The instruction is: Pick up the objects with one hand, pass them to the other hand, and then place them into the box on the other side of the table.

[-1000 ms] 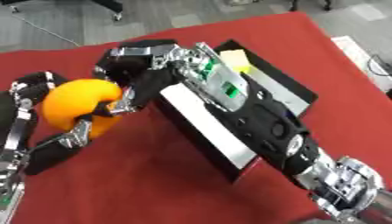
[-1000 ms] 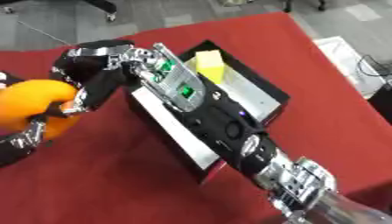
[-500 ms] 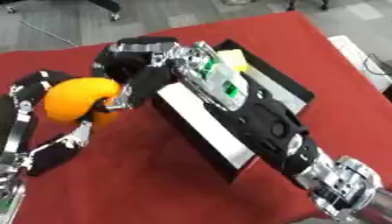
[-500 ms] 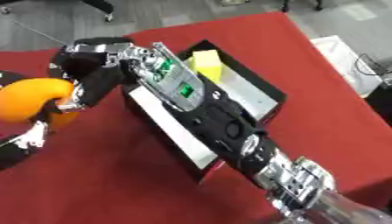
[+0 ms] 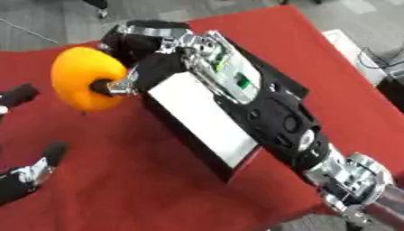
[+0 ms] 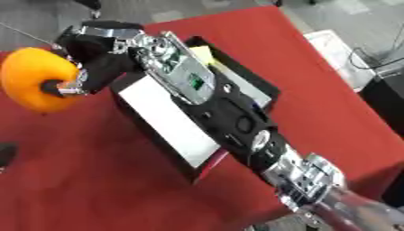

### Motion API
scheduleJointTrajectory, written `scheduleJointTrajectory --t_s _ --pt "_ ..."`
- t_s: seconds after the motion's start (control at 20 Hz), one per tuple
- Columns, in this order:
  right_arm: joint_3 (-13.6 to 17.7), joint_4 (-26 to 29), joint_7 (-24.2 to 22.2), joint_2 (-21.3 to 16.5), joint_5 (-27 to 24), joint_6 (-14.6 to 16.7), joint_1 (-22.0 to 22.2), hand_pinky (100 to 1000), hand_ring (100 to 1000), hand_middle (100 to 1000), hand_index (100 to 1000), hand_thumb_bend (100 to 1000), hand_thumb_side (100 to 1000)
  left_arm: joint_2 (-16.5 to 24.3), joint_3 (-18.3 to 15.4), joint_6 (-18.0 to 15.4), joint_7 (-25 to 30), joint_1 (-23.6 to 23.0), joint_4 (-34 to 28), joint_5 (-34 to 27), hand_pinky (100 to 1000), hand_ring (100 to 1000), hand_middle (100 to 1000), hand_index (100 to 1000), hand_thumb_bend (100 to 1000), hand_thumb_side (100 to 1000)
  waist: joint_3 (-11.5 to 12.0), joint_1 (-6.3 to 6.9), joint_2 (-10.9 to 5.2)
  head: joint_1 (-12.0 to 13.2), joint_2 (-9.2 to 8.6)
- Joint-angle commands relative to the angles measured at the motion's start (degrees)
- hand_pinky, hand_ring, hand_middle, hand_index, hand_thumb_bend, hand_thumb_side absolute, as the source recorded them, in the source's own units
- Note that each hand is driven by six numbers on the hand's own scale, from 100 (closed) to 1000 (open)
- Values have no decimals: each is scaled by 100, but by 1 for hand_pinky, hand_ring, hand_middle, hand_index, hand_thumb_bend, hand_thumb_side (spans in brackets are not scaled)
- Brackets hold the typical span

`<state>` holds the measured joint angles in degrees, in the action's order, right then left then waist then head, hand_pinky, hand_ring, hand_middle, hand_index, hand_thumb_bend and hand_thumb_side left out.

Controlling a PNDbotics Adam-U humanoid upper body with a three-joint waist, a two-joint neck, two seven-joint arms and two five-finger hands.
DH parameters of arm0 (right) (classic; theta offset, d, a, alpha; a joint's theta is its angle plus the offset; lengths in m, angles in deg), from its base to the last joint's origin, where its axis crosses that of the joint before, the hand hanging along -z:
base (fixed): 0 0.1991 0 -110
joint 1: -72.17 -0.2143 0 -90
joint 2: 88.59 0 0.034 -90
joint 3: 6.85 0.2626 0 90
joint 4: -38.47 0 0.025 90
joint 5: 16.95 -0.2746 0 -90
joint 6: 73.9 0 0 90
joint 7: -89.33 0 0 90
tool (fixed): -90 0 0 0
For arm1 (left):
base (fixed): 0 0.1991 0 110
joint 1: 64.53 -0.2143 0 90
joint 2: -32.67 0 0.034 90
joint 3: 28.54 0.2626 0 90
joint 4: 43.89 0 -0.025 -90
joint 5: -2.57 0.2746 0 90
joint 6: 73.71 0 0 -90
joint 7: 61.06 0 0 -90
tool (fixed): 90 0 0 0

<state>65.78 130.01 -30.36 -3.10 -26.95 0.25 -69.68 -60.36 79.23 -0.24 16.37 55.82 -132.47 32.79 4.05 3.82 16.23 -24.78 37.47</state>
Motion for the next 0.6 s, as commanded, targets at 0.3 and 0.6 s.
scheduleJointTrajectory --t_s 0.3,0.6 --pt "458 422 376 -604 -197 92 221 707 605 412 416 241 100 569 -456 367 -138 -497 -302 -208 865 806 760 889 306 876 -173 83 -283 262 12" --pt "888 541 715 -1132 -327 122 707 719 624 446 455 249 100 889 -775 568 -382 -820 -515 -472 860 798 751 878 184 880 -255 149 -316 143 71"
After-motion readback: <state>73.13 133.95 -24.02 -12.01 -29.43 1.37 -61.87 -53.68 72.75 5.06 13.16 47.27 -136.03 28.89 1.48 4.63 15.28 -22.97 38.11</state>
